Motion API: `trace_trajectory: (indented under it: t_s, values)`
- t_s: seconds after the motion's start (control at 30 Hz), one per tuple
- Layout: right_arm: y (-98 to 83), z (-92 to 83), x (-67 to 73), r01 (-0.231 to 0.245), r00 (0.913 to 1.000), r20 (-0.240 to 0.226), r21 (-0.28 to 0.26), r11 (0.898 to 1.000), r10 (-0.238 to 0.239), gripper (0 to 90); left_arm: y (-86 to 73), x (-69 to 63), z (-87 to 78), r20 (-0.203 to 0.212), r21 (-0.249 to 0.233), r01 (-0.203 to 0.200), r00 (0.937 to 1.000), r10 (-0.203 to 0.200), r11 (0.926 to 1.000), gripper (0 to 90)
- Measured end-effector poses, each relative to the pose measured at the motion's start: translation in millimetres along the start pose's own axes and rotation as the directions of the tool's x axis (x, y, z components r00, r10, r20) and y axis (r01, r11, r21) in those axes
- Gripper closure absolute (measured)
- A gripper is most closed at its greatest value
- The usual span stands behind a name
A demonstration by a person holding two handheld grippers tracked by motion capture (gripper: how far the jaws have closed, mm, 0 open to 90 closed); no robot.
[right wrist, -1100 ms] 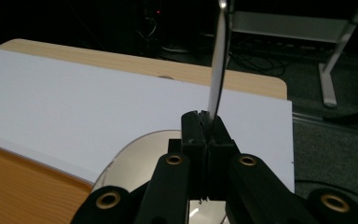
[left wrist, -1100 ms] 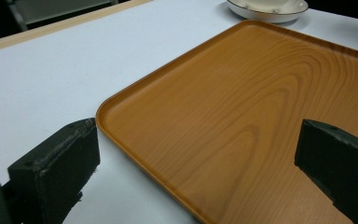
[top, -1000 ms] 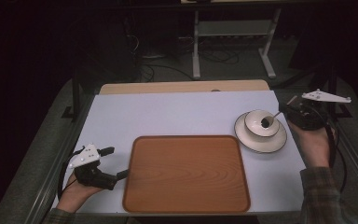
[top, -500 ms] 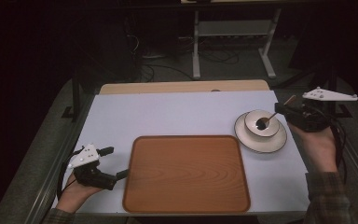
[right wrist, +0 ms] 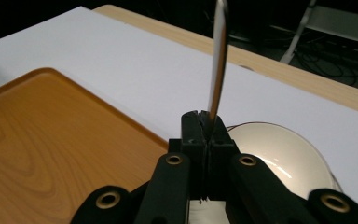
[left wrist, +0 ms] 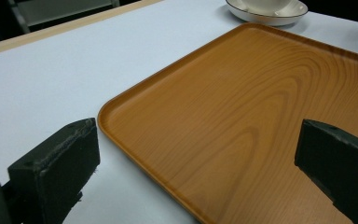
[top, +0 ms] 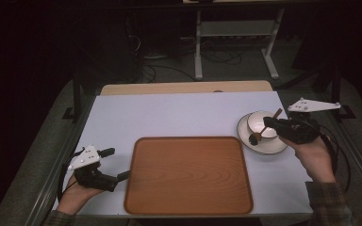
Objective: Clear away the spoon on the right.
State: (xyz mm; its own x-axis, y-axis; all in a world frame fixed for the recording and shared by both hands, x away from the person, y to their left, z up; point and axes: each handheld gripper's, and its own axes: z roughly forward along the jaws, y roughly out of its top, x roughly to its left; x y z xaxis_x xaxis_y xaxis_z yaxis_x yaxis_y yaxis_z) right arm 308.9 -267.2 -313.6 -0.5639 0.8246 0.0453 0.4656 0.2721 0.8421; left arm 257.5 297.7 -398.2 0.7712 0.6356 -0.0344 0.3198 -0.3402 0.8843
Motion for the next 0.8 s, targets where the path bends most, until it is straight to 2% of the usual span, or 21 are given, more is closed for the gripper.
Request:
trace_trajectory:
  t_s: [0.4, 0.53, 0.8]
  values:
    - [-12.1, 16.0, 25.0, 0.048, 0.9952, -0.089, 0.08, 0.996, -0.04, 88.0, 0.2, -0.5, -0.4, -0.001, -0.001, 0.001, 1.0, -0.001, 1.0, 0.0]
    - [-19.6, 23.7, 37.1, 0.077, 0.9895, -0.131, 0.121, 0.99, -0.061, 88.0, 0.1, -0.5, 0.0, -0.001, 0.0, 0.0, 1.0, 0.0, 1.0, 0.0]
    - [-23.3, 28.0, 51.9, 0.115, 0.9808, -0.174, 0.154, 0.981, -0.088, 88.1, 0.2, -0.2, -0.8, -0.002, -0.001, 0.0, 1.0, 0.0, 1.0, 0.0]
